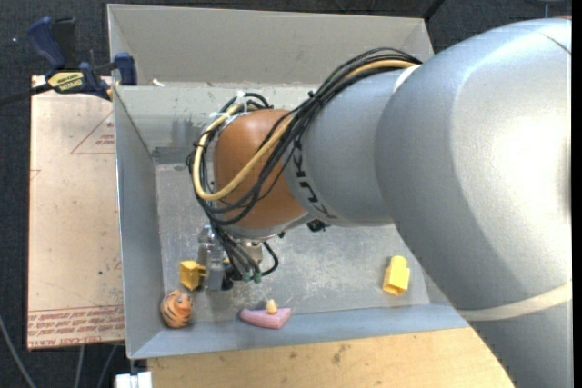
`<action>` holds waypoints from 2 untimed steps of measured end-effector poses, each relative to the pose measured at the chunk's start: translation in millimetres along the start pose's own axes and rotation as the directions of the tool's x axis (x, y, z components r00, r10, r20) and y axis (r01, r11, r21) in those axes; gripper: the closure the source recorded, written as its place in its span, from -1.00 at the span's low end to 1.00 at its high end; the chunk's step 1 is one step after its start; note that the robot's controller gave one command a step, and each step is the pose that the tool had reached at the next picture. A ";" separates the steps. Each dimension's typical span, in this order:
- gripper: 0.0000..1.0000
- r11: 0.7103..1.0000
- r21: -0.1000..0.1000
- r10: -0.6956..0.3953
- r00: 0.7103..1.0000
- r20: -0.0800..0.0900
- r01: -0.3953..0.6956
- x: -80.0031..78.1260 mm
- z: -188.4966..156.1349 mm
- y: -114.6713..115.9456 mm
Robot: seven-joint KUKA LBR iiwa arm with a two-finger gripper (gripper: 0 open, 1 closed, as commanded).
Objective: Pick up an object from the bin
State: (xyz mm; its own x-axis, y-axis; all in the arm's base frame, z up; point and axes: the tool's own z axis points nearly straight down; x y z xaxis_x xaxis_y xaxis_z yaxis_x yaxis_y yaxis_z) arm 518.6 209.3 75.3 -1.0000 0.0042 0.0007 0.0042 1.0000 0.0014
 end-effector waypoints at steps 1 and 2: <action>1.00 1.000 0.002 0.014 1.000 -0.007 -0.014 -5.6 -44.0 -5.2; 1.00 1.000 0.000 -0.008 1.000 0.002 0.008 -44.9 -94.2 -0.4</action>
Offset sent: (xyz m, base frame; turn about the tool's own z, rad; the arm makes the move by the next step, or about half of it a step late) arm 0.0537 0.0003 0.1032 -0.0154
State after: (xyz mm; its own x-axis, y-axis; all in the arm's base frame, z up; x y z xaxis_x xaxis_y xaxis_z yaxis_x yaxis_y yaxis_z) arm 563.6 208.5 169.4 -1.0000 -0.0036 -0.0010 -0.0036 1.0000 0.0010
